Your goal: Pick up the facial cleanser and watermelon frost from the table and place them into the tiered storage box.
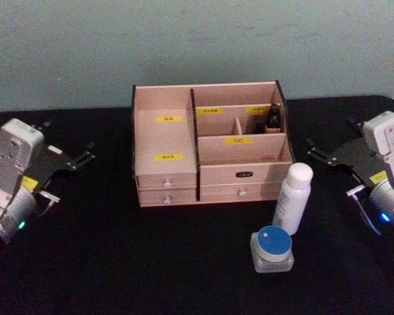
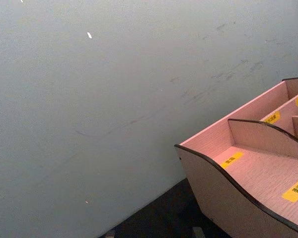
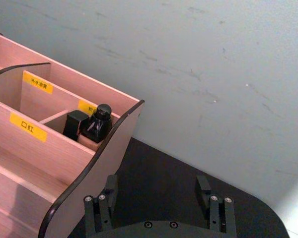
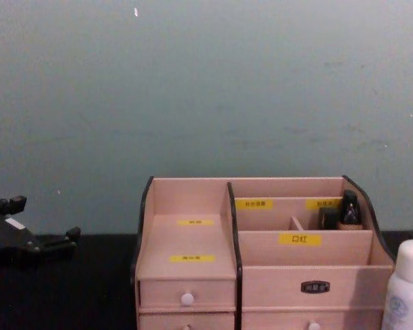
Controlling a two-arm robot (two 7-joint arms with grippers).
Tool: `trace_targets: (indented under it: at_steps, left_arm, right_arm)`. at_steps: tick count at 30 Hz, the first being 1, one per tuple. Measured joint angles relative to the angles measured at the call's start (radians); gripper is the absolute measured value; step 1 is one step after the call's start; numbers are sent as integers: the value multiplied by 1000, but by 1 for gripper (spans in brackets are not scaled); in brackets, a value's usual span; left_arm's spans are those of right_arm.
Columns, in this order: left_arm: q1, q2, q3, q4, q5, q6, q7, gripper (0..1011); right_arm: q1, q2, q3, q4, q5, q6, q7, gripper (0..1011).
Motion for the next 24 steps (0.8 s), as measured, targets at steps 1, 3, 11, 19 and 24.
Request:
trace_targets:
  at_steps: [1,3,11,19,24]
  left_arm:
    - [0,0,0,0,0,0,0,1001]
    - [0,0,0,0,0,0,0,1001]
    - [0,0,0,0,0,0,0,1001]
    - [0,0,0,0,0,0,0,1001]
    - [0,0,0,0,0,0,0,1001]
  right_arm:
    - [0,0,0,0,0,0,0,1000]
    - [0,0,0,0,0,0,0,1000]
    - [0,0,0,0,0,0,0,1000]
    - [0,0,0,0,0,0,0,1000]
    - [0,0,0,0,0,0,0,1000]
